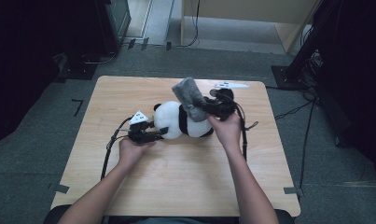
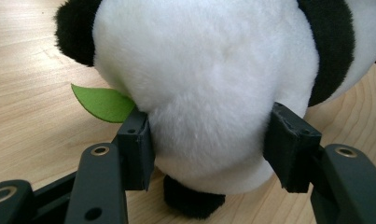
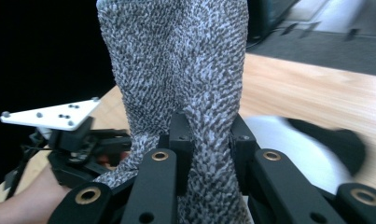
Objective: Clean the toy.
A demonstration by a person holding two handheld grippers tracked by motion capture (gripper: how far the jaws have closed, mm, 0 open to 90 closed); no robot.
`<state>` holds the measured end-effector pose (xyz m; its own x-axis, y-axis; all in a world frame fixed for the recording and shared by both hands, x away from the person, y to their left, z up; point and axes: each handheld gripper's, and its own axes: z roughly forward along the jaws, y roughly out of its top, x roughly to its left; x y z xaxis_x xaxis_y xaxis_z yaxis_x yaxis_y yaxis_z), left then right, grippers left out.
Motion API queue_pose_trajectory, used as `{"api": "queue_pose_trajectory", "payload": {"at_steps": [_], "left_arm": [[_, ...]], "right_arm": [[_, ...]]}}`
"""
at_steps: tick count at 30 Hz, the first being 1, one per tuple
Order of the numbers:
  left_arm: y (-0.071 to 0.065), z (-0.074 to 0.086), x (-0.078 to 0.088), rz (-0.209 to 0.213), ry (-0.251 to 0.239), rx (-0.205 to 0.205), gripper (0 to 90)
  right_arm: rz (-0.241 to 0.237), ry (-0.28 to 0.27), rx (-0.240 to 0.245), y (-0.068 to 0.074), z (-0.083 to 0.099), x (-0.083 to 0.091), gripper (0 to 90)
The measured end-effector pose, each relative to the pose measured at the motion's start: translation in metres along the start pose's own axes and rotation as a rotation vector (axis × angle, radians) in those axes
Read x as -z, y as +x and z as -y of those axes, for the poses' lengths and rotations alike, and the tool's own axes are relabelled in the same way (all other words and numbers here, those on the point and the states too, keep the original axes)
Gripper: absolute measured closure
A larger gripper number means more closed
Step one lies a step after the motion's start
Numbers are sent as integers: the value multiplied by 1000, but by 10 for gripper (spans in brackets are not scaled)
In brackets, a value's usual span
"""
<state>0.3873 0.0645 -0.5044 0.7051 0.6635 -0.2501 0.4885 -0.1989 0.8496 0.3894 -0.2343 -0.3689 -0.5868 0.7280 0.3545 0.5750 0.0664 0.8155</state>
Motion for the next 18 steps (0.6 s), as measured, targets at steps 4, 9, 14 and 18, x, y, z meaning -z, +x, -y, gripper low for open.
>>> {"api": "queue_pose_trajectory", "payload": {"at_steps": [4, 9, 14, 18], "left_arm": [[0, 0, 0, -2, -3, -1, 410], [0, 0, 0, -2, -2, 0, 410], [0, 0, 1, -4, 2, 2, 407], [-2, -1, 1, -11, 3, 8, 407]], "right_arm": [[-43, 56, 16, 20, 0, -35, 778], [-57, 109, 20, 36, 3, -71, 777], [-77, 142, 5, 45, 10, -97, 773], [-37, 197, 30, 46, 18, -111, 770]]}}
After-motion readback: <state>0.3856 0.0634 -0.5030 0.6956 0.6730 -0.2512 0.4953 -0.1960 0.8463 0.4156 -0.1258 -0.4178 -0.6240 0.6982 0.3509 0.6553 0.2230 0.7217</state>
